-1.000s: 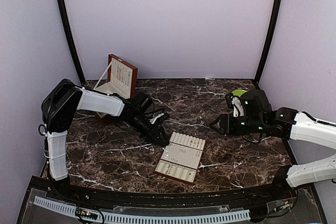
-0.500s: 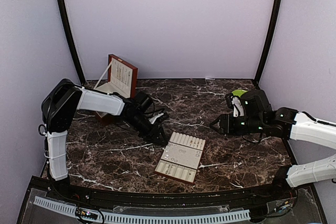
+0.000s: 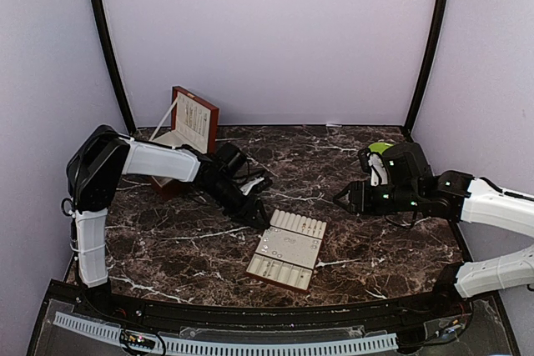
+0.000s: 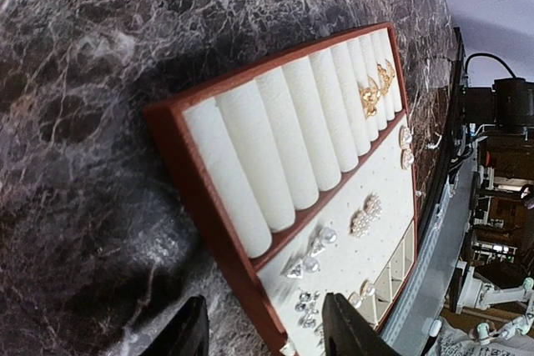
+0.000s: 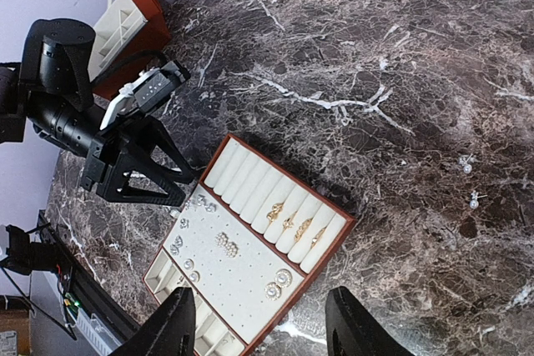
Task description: Organize the mixed jewelry
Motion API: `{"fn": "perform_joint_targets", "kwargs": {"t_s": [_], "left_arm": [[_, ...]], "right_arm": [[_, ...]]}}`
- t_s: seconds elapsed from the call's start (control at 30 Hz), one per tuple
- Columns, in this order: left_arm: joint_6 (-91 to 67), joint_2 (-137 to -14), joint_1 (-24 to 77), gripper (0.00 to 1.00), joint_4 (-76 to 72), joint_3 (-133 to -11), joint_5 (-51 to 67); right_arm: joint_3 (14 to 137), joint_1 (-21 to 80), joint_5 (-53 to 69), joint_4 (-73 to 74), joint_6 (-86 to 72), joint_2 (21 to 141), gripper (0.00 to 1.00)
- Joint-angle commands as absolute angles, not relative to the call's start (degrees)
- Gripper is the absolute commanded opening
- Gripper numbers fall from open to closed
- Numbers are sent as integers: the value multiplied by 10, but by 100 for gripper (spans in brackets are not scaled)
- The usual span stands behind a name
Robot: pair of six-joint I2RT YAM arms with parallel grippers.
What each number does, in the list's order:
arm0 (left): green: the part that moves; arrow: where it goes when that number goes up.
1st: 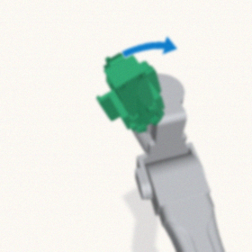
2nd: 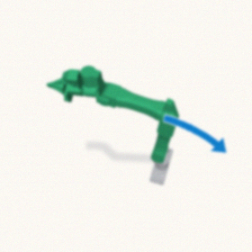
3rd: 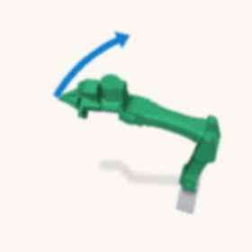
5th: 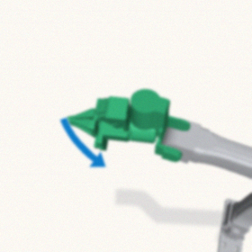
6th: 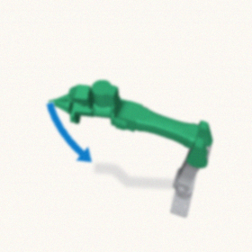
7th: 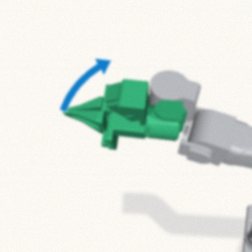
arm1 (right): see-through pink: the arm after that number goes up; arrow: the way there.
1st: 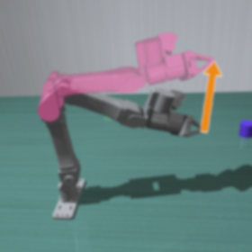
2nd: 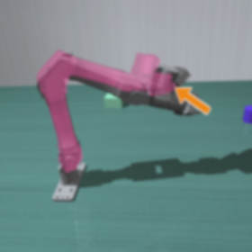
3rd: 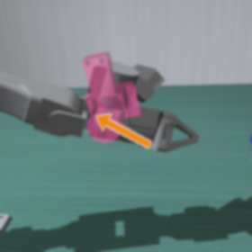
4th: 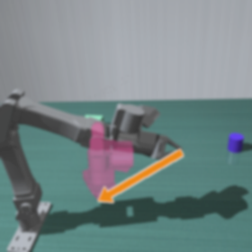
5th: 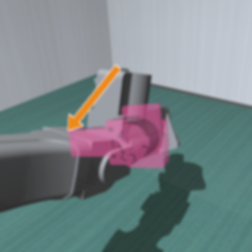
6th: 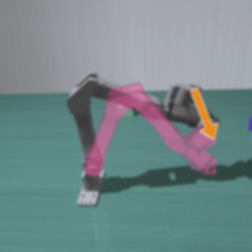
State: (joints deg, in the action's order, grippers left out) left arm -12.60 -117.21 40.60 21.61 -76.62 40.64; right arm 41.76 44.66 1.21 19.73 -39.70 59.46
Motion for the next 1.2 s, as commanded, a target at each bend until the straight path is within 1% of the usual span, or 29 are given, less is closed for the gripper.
{"fn": "perform_joint_targets", "kwargs": {"t_s": [0.0, 0.3, 0.43, 0.73, 1.03, 1.17], "left_arm": [[-116, -1173, 413, 49, 233, -781, 409], [-99, -1182, 423, 48, 262, -797, 377], [-92, -1184, 427, 43, 275, -804, 360], [-83, -1193, 435, 39, 292, -814, 343], [-79, -1193, 439, 39, 301, -827, 334], [-83, -1181, 439, 42, 290, -827, 326]], "right_arm": [[413, 444, 3, 187, -397, 588, 54], [409, 444, 3, 185, -396, 588, 54], [408, 444, 3, 184, -396, 589, 54], [408, 444, 3, 180, -393, 593, 54], [408, 444, 3, 178, -392, 594, 54], [409, 444, 3, 183, -390, 592, 54]]}}
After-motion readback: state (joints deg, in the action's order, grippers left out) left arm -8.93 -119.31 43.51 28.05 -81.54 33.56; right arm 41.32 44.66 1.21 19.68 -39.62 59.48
